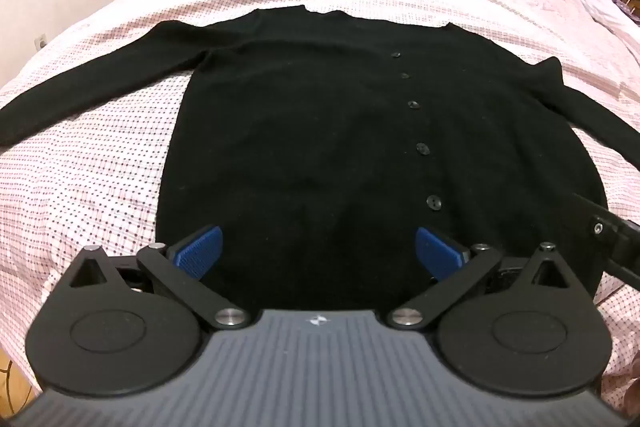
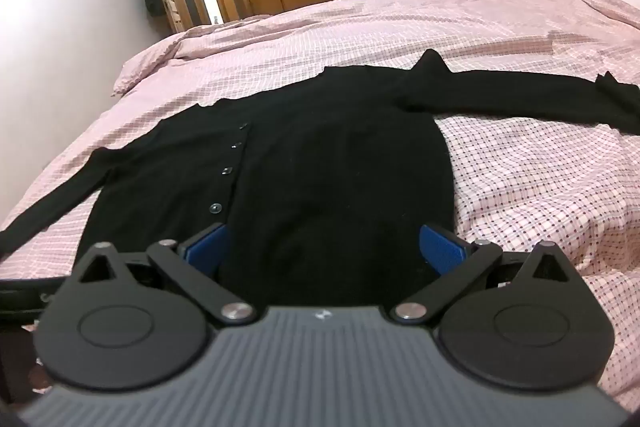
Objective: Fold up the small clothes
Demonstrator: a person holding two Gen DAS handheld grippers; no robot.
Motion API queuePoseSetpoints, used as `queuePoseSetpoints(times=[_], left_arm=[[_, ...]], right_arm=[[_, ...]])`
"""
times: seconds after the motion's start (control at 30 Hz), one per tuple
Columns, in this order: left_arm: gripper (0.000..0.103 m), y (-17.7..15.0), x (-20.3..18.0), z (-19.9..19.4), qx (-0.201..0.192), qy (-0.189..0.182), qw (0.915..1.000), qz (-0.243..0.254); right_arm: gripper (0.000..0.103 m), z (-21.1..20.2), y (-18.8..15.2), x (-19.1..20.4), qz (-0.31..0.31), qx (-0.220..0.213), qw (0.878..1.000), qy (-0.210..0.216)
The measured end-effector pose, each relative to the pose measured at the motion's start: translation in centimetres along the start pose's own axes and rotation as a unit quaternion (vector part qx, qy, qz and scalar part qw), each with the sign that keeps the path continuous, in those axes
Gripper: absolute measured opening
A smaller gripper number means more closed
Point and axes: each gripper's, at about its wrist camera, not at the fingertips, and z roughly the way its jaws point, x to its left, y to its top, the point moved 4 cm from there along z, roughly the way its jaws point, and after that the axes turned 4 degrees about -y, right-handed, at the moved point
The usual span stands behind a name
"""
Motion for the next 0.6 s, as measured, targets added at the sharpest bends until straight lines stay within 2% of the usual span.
queuePoseSetpoints(times=[0.37, 0.6], left_arm=[[0.103, 0.47, -0.71, -0.29, 0.002, 0.01, 0.9999, -0.004], [0.103, 0.09, -0.13, -0.22, 0.001, 0.004, 1.0, 0.0]], right_arm=[[0.103, -0.9, 0.22, -0.05, -0.007, 0.003, 1.0, 0.0], [0.103, -0.02, 0.04, -0.03, -0.006, 0.005, 1.0, -0.005]])
